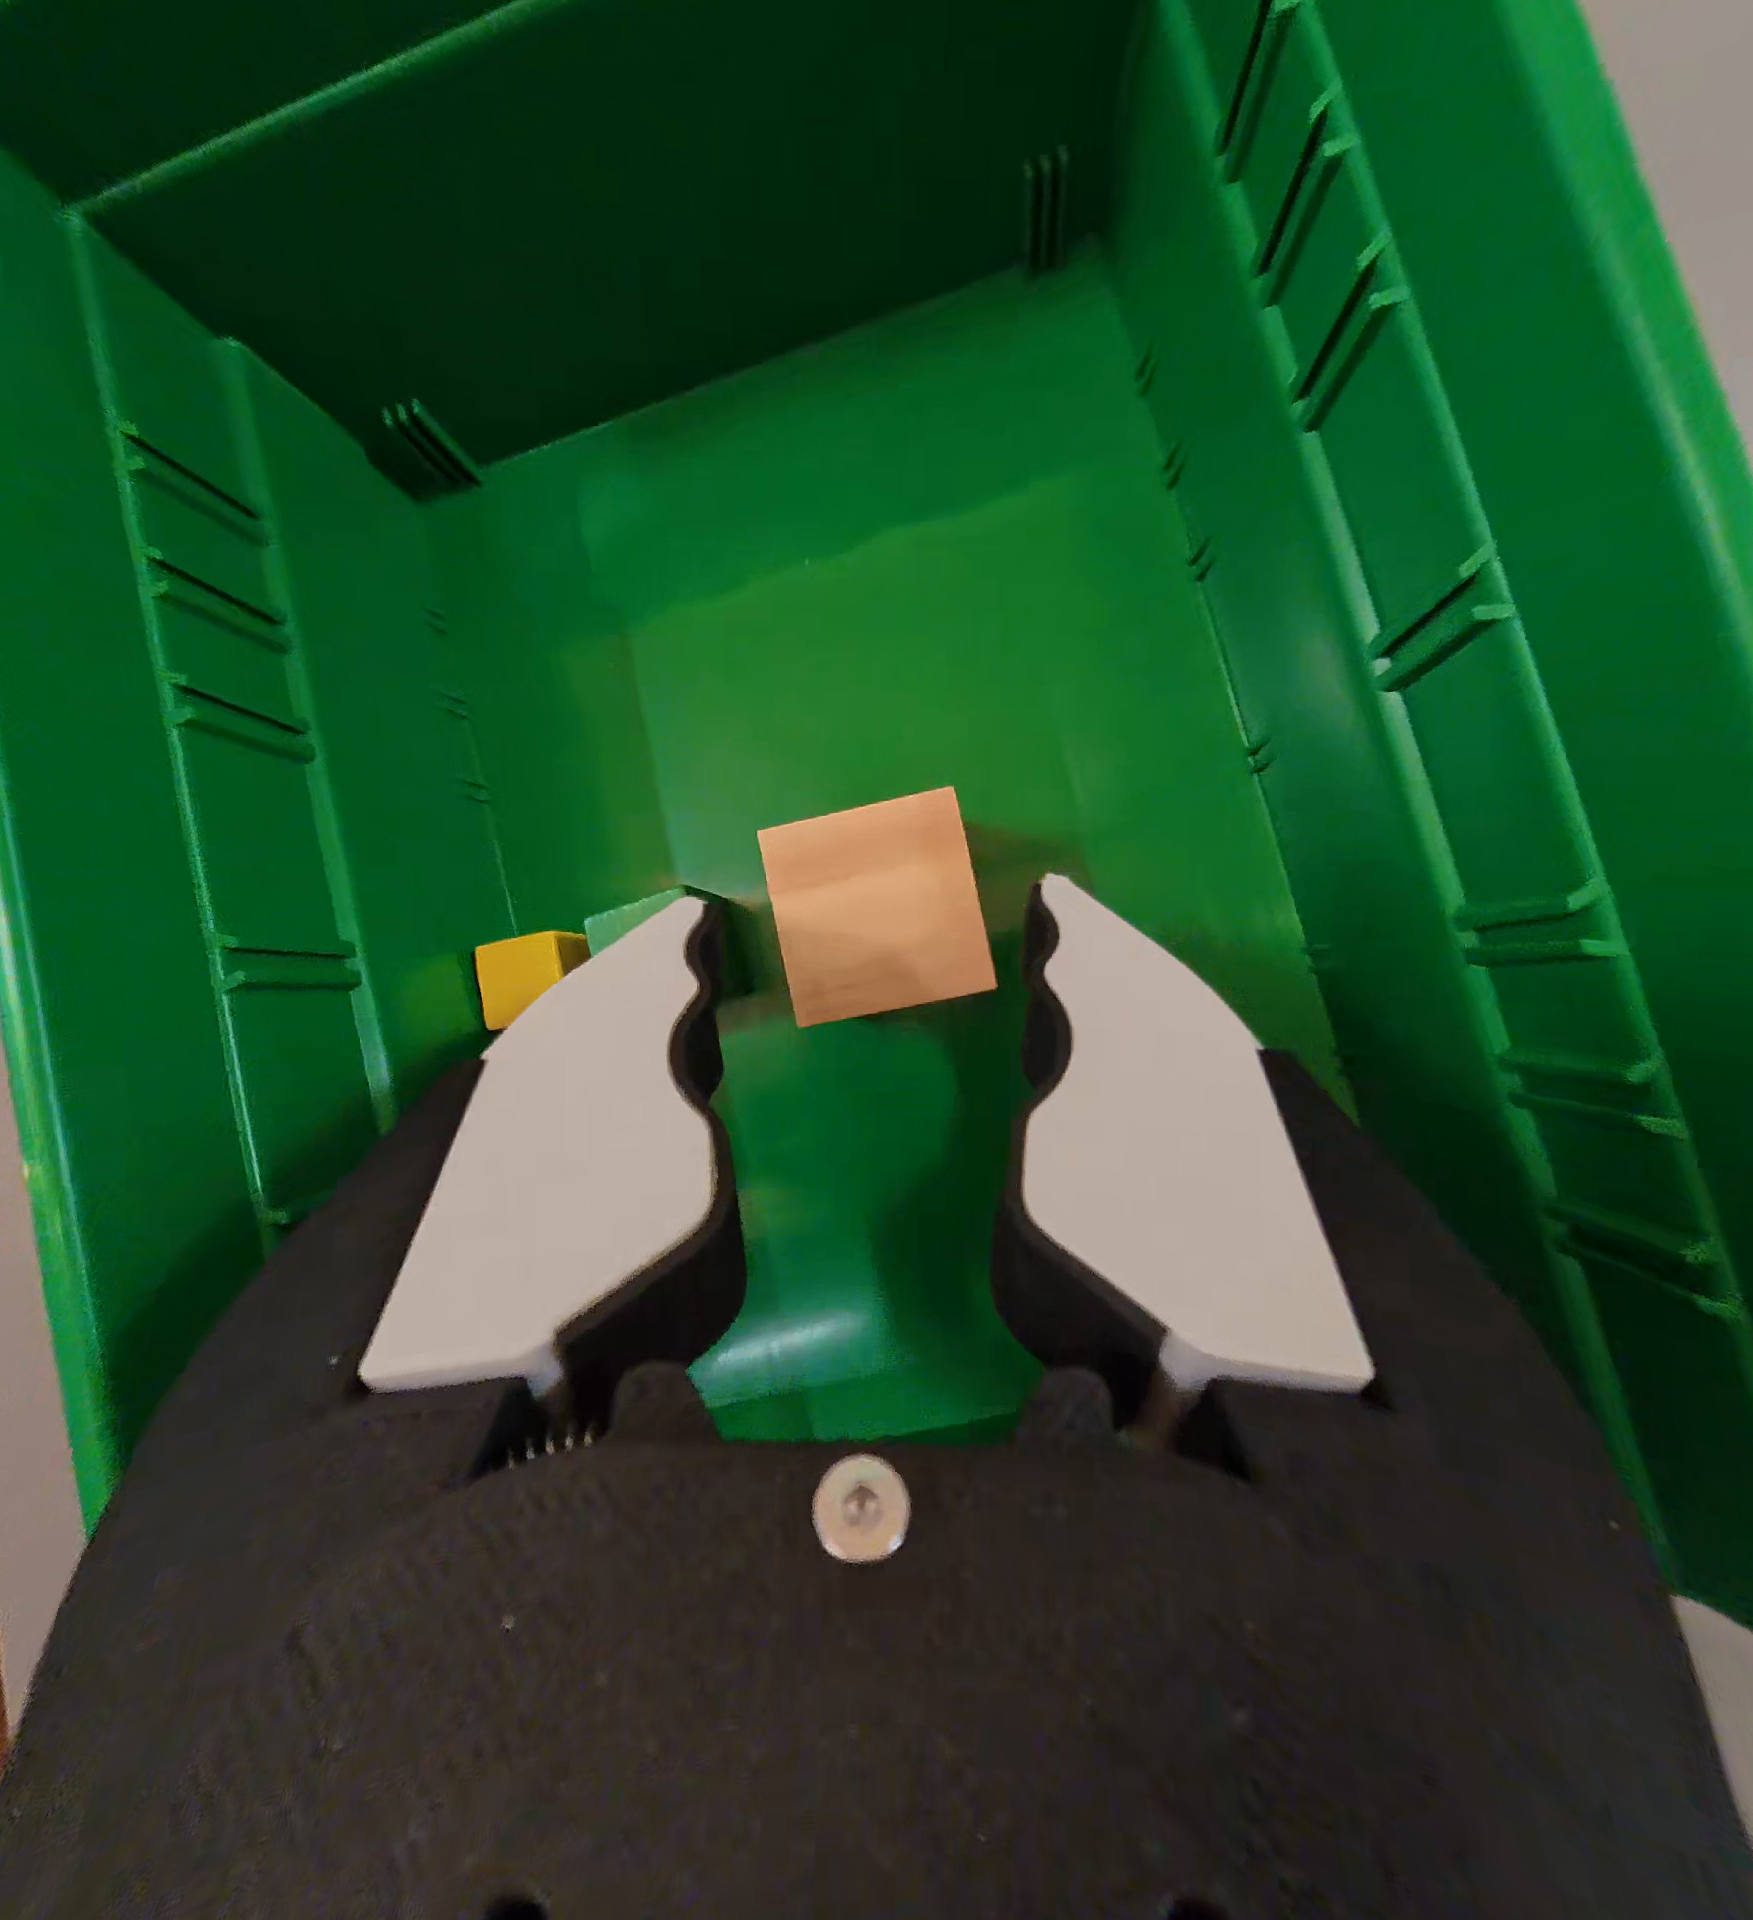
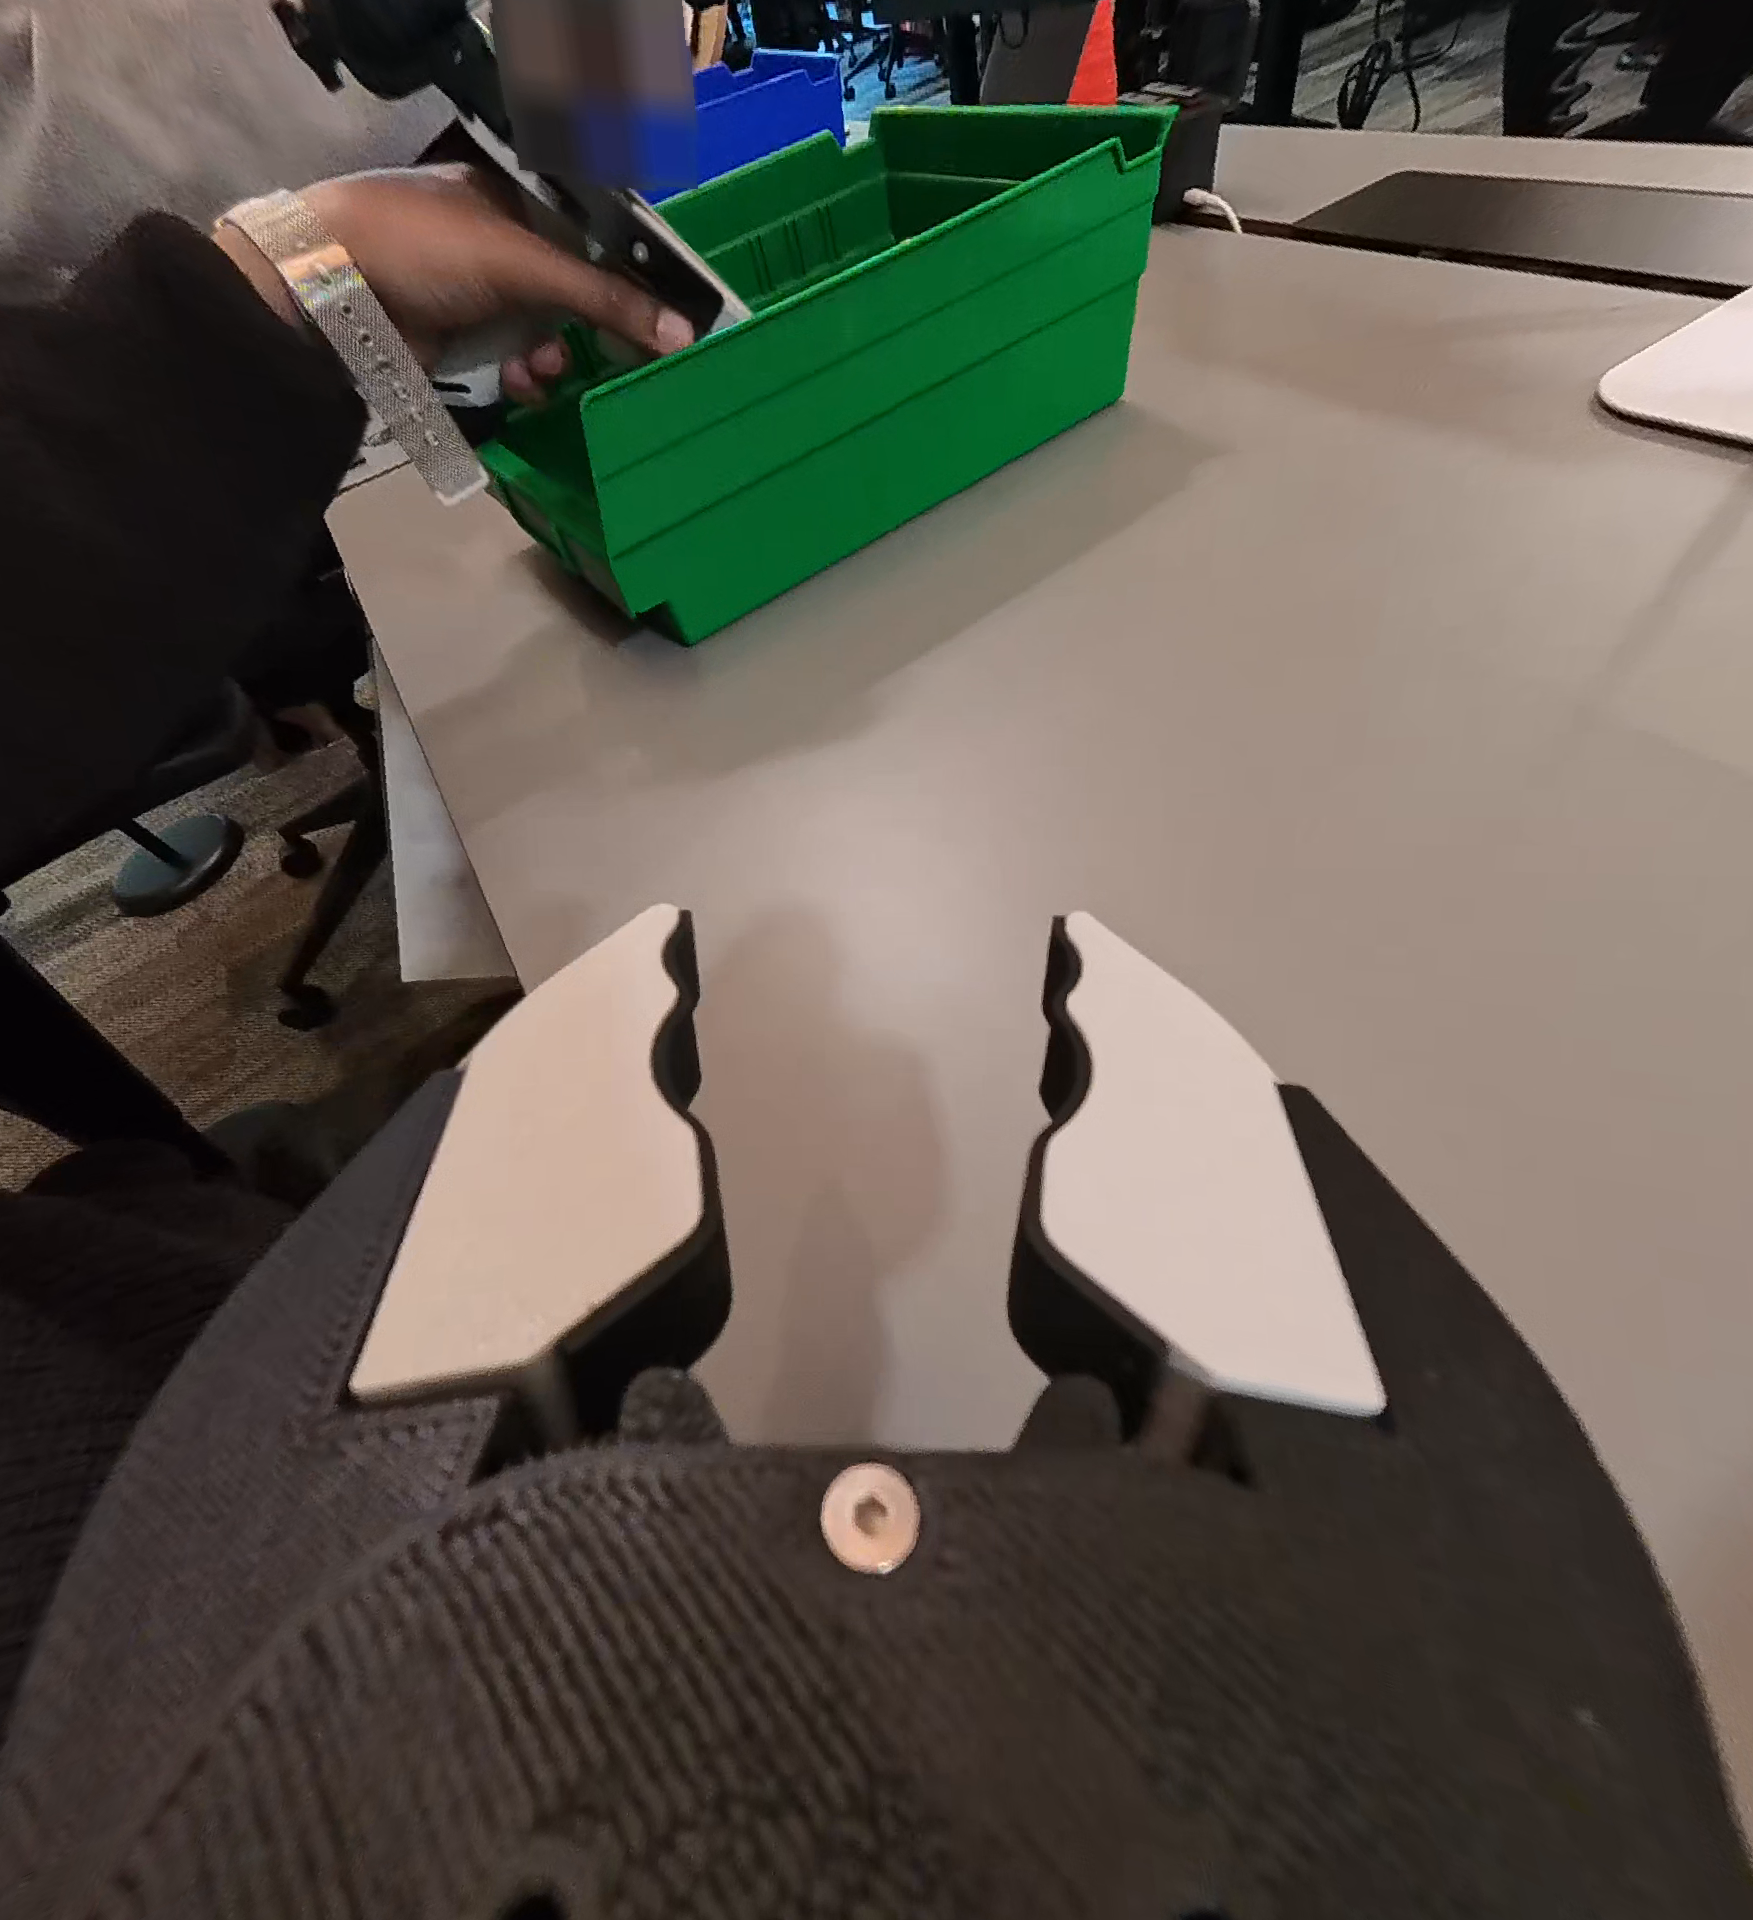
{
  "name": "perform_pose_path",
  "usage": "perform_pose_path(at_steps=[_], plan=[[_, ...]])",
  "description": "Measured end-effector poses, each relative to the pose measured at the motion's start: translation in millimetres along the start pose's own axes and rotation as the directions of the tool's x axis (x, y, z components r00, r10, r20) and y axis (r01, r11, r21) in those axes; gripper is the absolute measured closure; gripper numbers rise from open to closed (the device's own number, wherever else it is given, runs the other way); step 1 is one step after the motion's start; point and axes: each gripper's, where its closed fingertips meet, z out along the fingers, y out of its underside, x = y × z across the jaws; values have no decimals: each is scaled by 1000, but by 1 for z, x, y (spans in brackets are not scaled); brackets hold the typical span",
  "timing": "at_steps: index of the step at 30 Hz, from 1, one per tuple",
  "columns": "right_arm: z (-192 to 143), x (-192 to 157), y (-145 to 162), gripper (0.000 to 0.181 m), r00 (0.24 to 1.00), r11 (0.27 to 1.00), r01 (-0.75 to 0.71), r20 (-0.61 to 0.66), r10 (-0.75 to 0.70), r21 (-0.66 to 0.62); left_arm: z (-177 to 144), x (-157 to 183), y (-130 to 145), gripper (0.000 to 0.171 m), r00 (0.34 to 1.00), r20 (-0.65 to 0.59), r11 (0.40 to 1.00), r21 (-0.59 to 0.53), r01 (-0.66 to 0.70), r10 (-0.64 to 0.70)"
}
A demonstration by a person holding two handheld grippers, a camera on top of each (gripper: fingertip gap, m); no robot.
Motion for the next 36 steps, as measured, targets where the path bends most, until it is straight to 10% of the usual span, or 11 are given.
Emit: perform_pose_path(at_steps=[12,17,20,26,31,36], plan=[[1,3,1,119,998,998,-61,9,61,-4,14,-5,12,123,998,46,998,-55,-42,45],[2,4,4,120,999,999,-43,1,43,-21,-18,-6,-20,123,999,-22,993,112,44,-41],[1,3,1,117,999,999,-45,6,45,-1,-59,23,-58,124,956,-279,940,293,177,-93],[-10,-1,-23,114,994,986,-93,66,84,139,-168,145,-114,125,560,-820,789,420,448,118],[-40,12,-60,100,952,881,-299,179,248,367,-210,267,-96,125,195,-903,759,428,490,383],[-66,27,-74,103,842,732,-529,369,393,430,-191,330,-69,125,-12,-967,822,210,529,255]])
